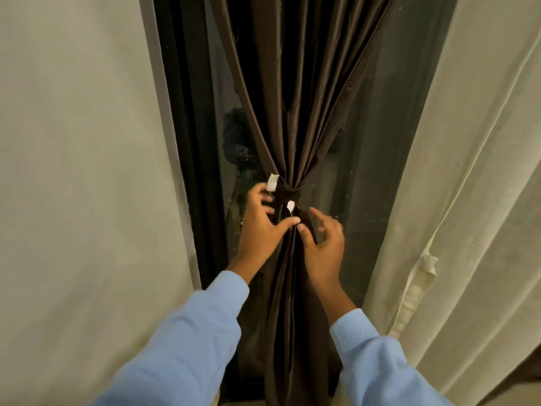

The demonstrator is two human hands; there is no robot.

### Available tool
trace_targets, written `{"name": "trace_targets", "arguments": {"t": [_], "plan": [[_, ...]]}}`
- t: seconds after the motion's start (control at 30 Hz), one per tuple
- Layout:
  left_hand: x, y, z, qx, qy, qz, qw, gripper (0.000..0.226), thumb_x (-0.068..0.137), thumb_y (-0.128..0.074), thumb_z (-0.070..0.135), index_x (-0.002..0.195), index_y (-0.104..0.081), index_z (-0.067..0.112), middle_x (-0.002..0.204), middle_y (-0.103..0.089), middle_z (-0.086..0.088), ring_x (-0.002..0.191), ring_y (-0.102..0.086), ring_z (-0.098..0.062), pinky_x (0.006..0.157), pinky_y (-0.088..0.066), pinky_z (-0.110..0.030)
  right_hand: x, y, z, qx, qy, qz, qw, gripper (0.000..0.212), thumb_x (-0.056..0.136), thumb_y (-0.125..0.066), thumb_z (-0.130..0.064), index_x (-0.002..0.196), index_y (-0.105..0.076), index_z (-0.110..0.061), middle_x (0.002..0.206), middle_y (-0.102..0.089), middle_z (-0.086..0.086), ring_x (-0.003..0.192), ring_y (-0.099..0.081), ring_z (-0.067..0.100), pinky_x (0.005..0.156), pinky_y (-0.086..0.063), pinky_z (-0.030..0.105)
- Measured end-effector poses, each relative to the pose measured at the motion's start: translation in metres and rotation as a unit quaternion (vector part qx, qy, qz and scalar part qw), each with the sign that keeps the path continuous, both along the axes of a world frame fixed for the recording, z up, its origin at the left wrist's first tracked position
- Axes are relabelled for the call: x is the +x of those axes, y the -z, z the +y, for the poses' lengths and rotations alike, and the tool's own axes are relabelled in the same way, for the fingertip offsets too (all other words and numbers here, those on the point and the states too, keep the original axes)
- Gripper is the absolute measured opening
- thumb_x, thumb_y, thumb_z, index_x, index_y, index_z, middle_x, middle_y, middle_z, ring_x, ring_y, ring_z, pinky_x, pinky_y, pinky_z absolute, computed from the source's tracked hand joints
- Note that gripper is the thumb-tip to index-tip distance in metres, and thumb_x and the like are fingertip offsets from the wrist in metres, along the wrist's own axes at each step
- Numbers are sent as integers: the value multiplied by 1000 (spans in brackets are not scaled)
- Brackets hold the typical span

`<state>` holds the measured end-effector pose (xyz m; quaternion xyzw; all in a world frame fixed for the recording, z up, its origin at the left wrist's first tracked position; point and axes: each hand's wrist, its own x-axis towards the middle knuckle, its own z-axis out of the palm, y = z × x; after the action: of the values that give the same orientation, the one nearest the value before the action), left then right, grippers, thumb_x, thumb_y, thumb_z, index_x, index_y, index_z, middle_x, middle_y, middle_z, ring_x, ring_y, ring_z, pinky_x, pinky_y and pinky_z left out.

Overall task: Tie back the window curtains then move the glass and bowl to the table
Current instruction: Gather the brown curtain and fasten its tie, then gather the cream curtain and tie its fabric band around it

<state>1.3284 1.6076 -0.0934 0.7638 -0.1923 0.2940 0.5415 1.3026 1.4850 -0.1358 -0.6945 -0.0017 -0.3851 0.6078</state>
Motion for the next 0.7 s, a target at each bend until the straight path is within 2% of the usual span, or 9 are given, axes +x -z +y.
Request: {"name": "trace_targets", "arguments": {"t": [0.07,0.13,0.23,0.33,0.4,0.5,0.57,0.63,0.7], "plan": [[2,15,-5,22,-21,13,999,55,78,-77,17,127,-53,13,111,-62,2,94,-61,-3,78,-49,-8,5,7,-1,-21,-62,41,997,29,91,-68,-10,117,-69,-23,111,-67,-4,99,-65,4,85,-52,13],[7,26,-6,41,-52,16,998,36,84,-71,15,119,-63,9,105,-69,-3,90,-63,-4,80,-52,-13,9,11,-1,-7,-54,48,997,25,89,-70,-9,112,-70,-19,102,-71,-4,90,-68,1,81,-55,17],[17,40,-3,75,-85,37,993,25,86,-69,20,107,-69,6,93,-73,-5,82,-68,-12,72,-52,-15,12,11,-2,21,-34,64,997,24,88,-72,-10,109,-65,-17,90,-68,-7,76,-65,-5,71,-55,13],[21,47,0,89,-98,49,990,12,89,-65,17,82,-69,7,69,-67,1,66,-66,-14,58,-43,-9,19,16,1,-19,-48,110,993,13,88,-71,-9,90,-69,-22,78,-70,-9,66,-65,-4,67,-59,23],[22,50,2,95,-97,43,990,17,89,-63,14,74,-65,8,63,-63,2,61,-63,-15,55,-44,-15,21,18,4,-45,-54,120,990,17,88,-72,-9,82,-68,-24,75,-69,-10,64,-64,-6,64,-53,15],[20,59,4,103,-106,42,988,13,90,-62,18,97,-68,9,82,-69,-2,73,-65,-14,66,-56,-31,19,20,7,-55,-50,112,991,15,88,-71,-9,87,-68,-24,78,-69,-11,68,-64,-7,62,-49,6],[11,68,5,83,-122,51,988,32,88,-64,21,119,-58,15,96,-64,3,79,-62,-8,69,-54,-24,15,27,7,-65,-45,122,989,13,88,-72,-13,99,-70,-21,84,-69,-13,73,-65,-6,65,-50,7],[-4,79,5,59,-119,34,991,39,86,-67,20,122,-50,19,94,-55,8,74,-57,-3,63,-47,-13,10,41,6,-82,-42,142,986,25,88,-73,-18,112,-69,-19,95,-70,-12,82,-66,-2,74,-53,12],[-16,94,4,59,-82,25,995,36,86,-65,17,118,-50,19,91,-53,8,73,-56,-2,60,-45,-11,1,54,6,-91,-54,158,982,32,88,-73,-19,120,-67,-18,104,-70,-10,89,-66,0,78,-54,14]]}}
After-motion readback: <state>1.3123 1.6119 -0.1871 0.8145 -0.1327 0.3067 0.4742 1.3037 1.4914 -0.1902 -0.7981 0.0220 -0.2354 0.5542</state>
